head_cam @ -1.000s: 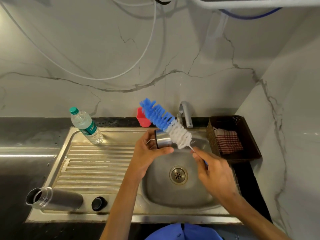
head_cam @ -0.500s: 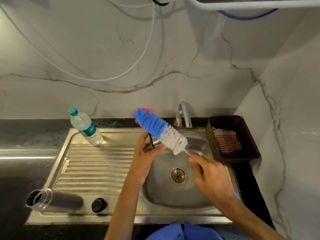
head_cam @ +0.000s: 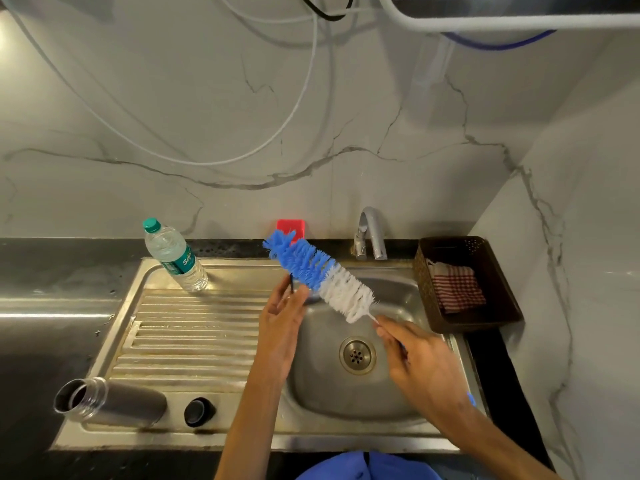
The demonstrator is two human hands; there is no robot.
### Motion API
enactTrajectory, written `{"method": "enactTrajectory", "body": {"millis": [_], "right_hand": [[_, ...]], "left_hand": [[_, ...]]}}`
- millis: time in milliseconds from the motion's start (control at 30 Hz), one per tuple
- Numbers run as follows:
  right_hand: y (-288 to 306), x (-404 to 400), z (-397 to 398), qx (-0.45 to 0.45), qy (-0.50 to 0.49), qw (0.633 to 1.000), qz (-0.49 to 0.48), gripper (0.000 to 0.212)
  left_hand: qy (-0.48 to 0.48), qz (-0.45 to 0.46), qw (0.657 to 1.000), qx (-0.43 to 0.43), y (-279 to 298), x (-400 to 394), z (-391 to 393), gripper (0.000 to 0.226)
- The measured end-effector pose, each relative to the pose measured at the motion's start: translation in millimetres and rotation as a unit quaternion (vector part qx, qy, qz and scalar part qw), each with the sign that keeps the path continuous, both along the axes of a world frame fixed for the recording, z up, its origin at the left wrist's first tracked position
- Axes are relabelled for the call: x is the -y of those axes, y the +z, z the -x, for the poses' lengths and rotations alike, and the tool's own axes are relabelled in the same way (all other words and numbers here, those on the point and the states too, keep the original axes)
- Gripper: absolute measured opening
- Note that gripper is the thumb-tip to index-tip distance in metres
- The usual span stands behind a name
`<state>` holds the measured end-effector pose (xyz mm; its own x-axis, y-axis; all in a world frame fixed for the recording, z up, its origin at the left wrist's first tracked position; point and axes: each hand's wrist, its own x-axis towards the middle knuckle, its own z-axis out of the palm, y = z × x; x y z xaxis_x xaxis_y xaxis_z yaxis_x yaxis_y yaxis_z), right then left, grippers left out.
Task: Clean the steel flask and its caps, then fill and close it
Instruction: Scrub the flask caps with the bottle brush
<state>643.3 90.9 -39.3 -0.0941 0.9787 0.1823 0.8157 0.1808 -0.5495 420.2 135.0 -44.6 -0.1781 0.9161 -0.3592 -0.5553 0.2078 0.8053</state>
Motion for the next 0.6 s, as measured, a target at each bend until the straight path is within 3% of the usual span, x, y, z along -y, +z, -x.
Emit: {"method": "enactTrajectory", "body": {"millis": [67,133,233,367,500,600], "right_hand": [[-1,4,7,-0.006,0.014,1.0,0.001,0.037],[0,-5,11,-0.009,0.004,1.0,0.003,0.033],[5,-13,9,-0.004,-0.016,1.0,-0.001,0.032],[10,4,8,0.019,0.013,1.0,-0.011,0.033],[8,-4,7,0.005,-0.007,1.0,0.01,0.035],[9,-6,1,0.002,-0.008,1.0,-0.001,0.034]], "left_hand": [[0.015,-0.002,1.0,0.023,-5,-4,3,0.056],[-0.019,-0.007,1.0,-0.022,-5,1,-5,0.054],[-0.055,-0.032,0.994,-0.086,-8,5,-9,0.073],[0.022,-0.03,0.999,-0.026,-11,-9,16,0.092],[-0.051,-0.057,0.996,-0.037,-12,-1,0,0.083],[-0.016,-0.036,0.998,0.041,-12,-4,5,0.062]]}}
